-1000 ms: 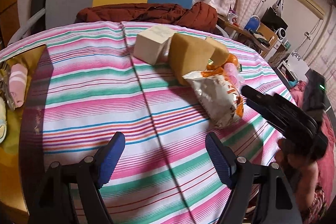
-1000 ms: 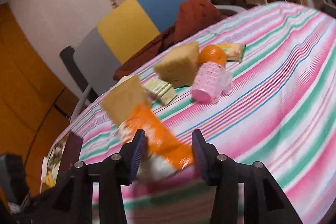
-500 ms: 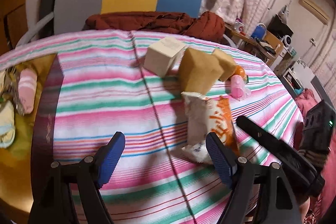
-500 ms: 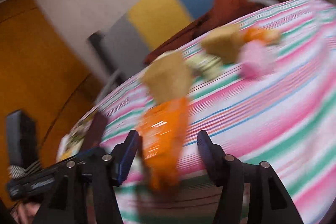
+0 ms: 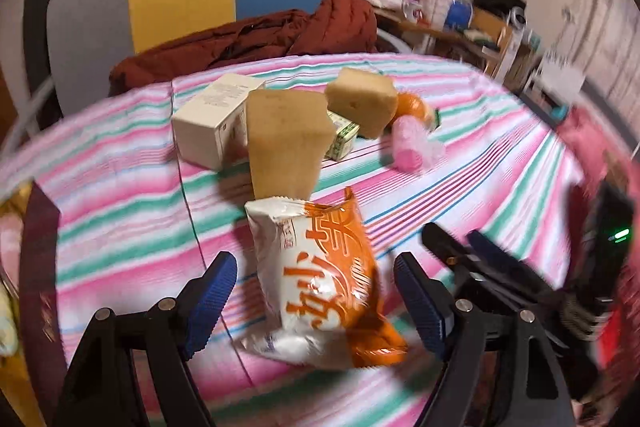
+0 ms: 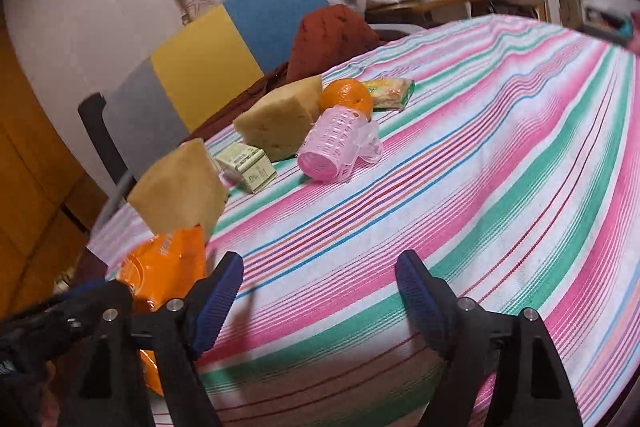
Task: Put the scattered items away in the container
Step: 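Grasp the orange snack bag with the left tool while the right tool grasps the pink hair roller, then carry the snack bag with the left tool while the right tool carries the roller to the tray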
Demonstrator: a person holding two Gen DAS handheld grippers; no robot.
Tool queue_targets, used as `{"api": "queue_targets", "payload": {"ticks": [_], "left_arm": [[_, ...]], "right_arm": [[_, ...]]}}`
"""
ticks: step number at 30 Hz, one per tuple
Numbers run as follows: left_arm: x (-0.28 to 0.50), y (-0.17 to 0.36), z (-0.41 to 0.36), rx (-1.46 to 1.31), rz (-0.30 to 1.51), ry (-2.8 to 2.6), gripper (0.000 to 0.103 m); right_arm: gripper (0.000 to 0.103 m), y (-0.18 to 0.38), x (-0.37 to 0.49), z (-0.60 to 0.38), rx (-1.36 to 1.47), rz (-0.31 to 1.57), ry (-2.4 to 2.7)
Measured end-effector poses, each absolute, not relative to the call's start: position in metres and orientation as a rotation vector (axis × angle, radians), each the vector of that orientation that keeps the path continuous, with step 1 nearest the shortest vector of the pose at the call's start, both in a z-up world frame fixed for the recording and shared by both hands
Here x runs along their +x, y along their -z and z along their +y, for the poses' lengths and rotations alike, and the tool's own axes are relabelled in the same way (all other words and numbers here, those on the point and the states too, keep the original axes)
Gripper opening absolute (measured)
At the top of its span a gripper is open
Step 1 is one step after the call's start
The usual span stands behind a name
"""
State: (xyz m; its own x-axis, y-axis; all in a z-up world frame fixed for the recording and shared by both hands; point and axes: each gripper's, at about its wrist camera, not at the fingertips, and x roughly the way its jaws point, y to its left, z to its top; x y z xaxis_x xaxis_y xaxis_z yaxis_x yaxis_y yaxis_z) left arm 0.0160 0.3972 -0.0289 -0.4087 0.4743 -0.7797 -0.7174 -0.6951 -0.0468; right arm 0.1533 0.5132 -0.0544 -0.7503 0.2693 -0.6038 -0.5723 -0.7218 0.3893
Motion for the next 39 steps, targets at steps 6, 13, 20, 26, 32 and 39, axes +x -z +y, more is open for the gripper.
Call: {"api": "queue_targets", "payload": {"ticks": [6, 13, 20, 26, 32, 39], "left_arm": [[-0.004, 0.05, 0.379, -1.063, 0.235, -2.127, 0.082], [-0.004, 0.074, 0.374, -1.044, 0.334, -2.139, 0.079], [-0.01, 0.075, 0.36, -1.037, 0.222, -2.136, 0.073], [-0.008, 0.078, 0.365, -1.031, 0.255, -2.157, 0.079], [-0.016, 0.083, 0.363, -1.078, 0.217, -2.151, 0.09], [-0.016, 0.083, 0.363, -1.07, 0.222, -2.16, 0.089]], "right_arm": [[0.08, 0.057, 0.161, 0.522, -0.701, 0.828, -2.445], [0.088, 0.047, 0.139, 0.538, -0.746, 0.822, -2.365], [0.084, 0.043, 0.105, 0.58, -0.744, 0.857, -2.297], [0.083, 0.045, 0.073, 0.592, -0.818, 0.771, -2.261], [0.066, 0.051, 0.062, 0.599, -0.846, 0.727, -2.232], [0.065, 0.05, 0.071, 0.588, -0.846, 0.699, -2.273]]}}
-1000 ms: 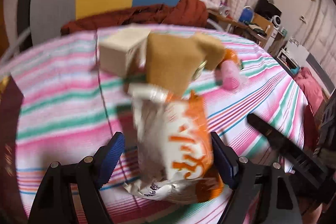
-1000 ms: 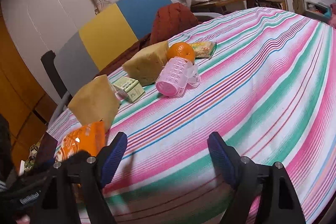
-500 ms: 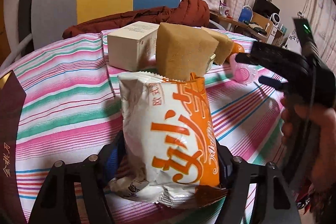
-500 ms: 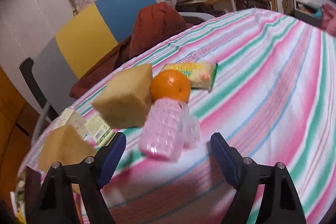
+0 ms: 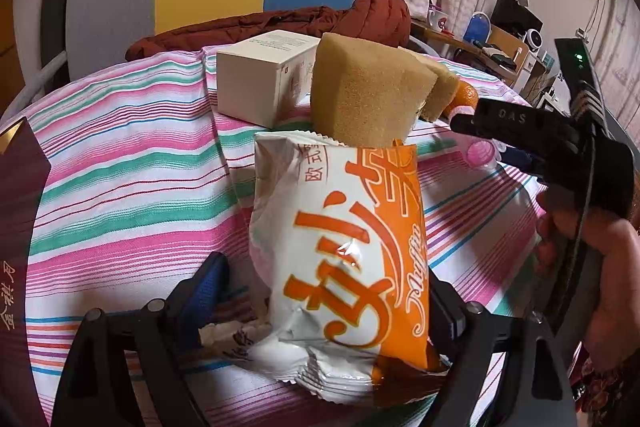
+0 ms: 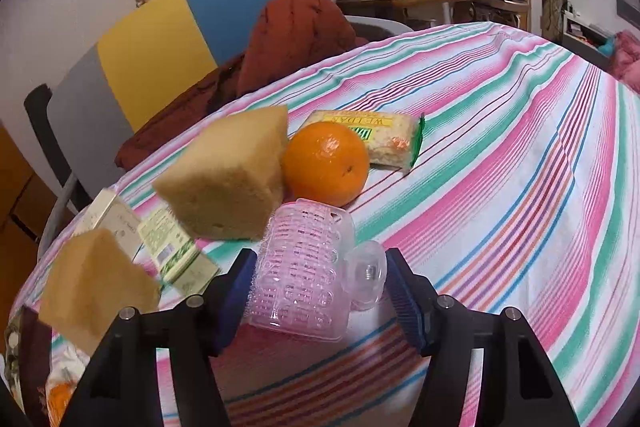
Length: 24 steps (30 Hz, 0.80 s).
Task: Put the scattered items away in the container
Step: 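Carry the snack bag with the left tool while the right tool carries the roller to the tray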
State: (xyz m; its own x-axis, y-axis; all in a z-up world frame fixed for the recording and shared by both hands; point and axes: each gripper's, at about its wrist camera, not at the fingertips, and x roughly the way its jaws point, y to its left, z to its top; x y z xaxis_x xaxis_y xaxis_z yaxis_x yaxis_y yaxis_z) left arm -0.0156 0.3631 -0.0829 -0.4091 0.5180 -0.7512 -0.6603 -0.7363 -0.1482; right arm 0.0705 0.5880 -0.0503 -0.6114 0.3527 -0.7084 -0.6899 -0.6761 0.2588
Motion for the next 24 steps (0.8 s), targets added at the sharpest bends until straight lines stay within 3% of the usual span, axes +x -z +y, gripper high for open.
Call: {"api": "queue_targets", "payload": {"ticks": [10, 24], "left_arm": [[-0.018, 0.08, 0.353, -1.05, 0.175, -2.207, 0.068], [-0.016, 0.077, 0.345, -1.041, 0.134, -2.237, 0.059]], "right_arm": [[0.065, 0.05, 0.094, 0.569, -0.791, 0.714, -2.275], [0.065, 0.049, 0.117, 0.524, -0.791, 0.675, -2.359]]}}
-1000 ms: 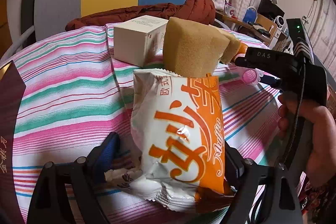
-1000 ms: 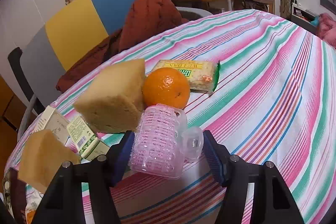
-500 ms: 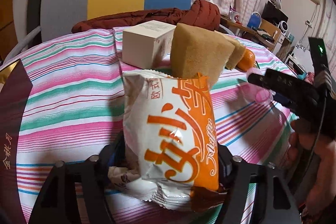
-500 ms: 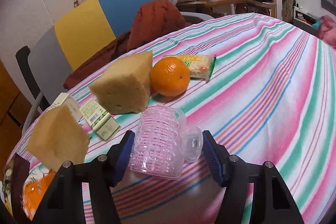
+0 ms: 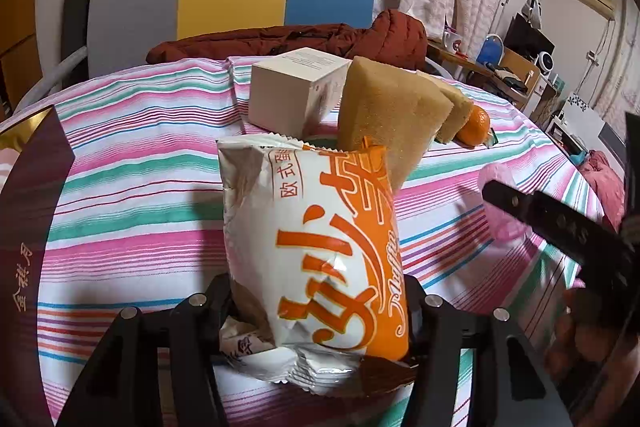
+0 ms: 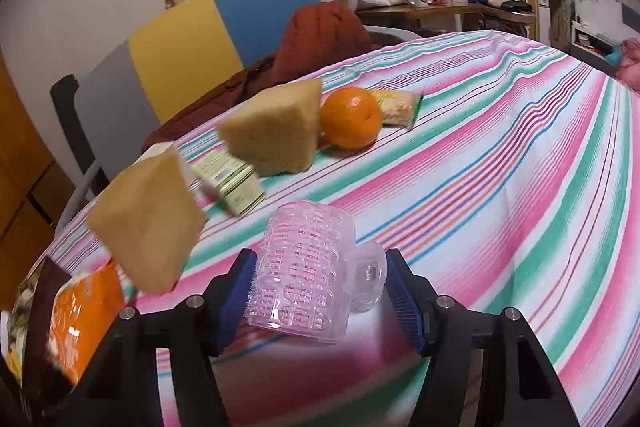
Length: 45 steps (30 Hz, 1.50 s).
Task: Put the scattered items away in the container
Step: 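Carry the snack bag with the left tool while the right tool carries the roller to the tray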
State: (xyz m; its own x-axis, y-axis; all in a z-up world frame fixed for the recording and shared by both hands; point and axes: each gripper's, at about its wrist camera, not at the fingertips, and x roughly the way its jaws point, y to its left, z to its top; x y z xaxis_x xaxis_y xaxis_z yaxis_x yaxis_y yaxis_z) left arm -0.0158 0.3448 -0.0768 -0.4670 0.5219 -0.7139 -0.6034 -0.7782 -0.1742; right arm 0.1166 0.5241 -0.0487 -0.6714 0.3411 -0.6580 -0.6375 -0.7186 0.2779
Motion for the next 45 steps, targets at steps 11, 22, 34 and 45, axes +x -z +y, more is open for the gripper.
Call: {"api": "queue_targets", "payload": {"ticks": [11, 22, 34, 45], "left_arm": [[0.001, 0.076, 0.324, -1.013, 0.101, -2.234, 0.059], [0.037, 0.07, 0.292, -0.943, 0.1, -2.215, 0.059], [0.052, 0.034, 0.236, -0.875, 0.087, -2.282, 0.059], [-0.001, -0.006, 0.164, -0.987, -0.032, -2.34, 0.059]], "right_arm": [[0.065, 0.048, 0.136, 0.469, -0.816, 0.638, -2.477], [0.065, 0.029, 0.142, 0.42, -0.841, 0.642, -2.586], [0.065, 0.006, 0.131, 0.368, -0.876, 0.633, -2.738], [0.065, -0.026, 0.07, 0.313, -0.907, 0.59, -2.91]]}}
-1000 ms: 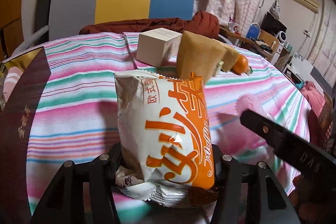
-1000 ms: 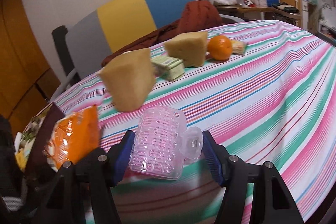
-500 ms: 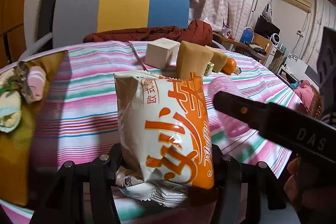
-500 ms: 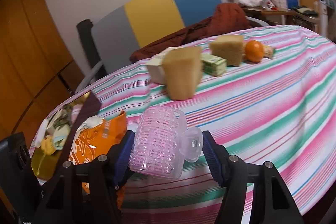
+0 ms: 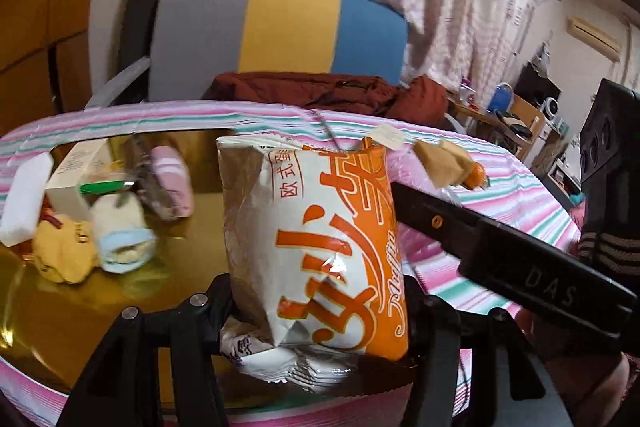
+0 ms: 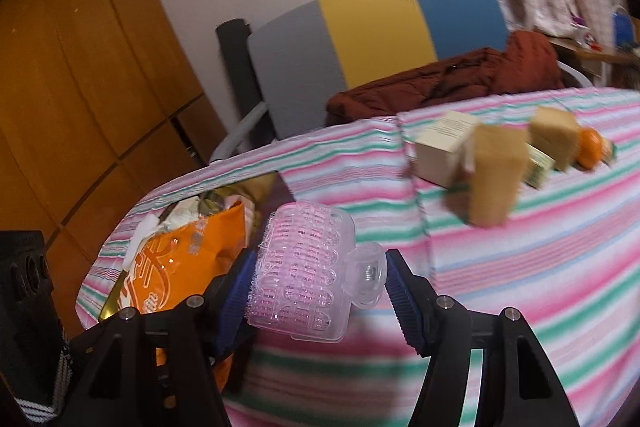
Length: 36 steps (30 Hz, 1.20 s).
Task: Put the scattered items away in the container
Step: 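Carry the snack bag with the left tool while the right tool carries the roller to the tray, then open both tools to release the snack bag and roller in the tray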
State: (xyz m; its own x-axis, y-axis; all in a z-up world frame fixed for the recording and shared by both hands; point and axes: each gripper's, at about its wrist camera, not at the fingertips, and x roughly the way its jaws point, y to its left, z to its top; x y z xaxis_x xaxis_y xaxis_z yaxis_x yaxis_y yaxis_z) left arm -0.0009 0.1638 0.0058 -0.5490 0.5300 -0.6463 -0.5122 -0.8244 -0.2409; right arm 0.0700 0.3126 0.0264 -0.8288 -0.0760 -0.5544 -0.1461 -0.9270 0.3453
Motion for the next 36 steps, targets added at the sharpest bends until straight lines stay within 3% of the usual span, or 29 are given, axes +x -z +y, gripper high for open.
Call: {"api": "queue_targets", "payload": {"ticks": [6, 18, 22, 25, 32, 36], "left_arm": [[-0.04, -0.002, 0.136, -1.106, -0.004, -2.326, 0.059], [-0.043, 0.013, 0.048, -1.232, -0.234, -2.466, 0.059], [-0.031, 0.021, 0.017, -1.29, -0.338, -2.543, 0.059], [-0.033, 0.027, 0.002, -1.336, -0.383, -2.584, 0.059], [-0.053, 0.035, -0.02, -1.438, -0.375, -2.711, 0.06], [-0.062, 0.038, -0.032, -1.456, -0.378, -2.735, 0.068]], "right_arm": [[0.065, -0.039, 0.014, 0.287, -0.937, 0.546, -2.981], [0.065, -0.032, -0.064, 0.24, -1.091, 0.461, -3.02], [0.065, -0.025, -0.062, 0.23, -1.173, 0.55, -3.018], [0.065, -0.024, -0.052, 0.215, -1.21, 0.517, -3.052], [0.065, -0.008, -0.042, 0.19, -1.347, 0.507, -3.023], [0.066, 0.004, -0.04, 0.179, -1.438, 0.574, -3.018]]}}
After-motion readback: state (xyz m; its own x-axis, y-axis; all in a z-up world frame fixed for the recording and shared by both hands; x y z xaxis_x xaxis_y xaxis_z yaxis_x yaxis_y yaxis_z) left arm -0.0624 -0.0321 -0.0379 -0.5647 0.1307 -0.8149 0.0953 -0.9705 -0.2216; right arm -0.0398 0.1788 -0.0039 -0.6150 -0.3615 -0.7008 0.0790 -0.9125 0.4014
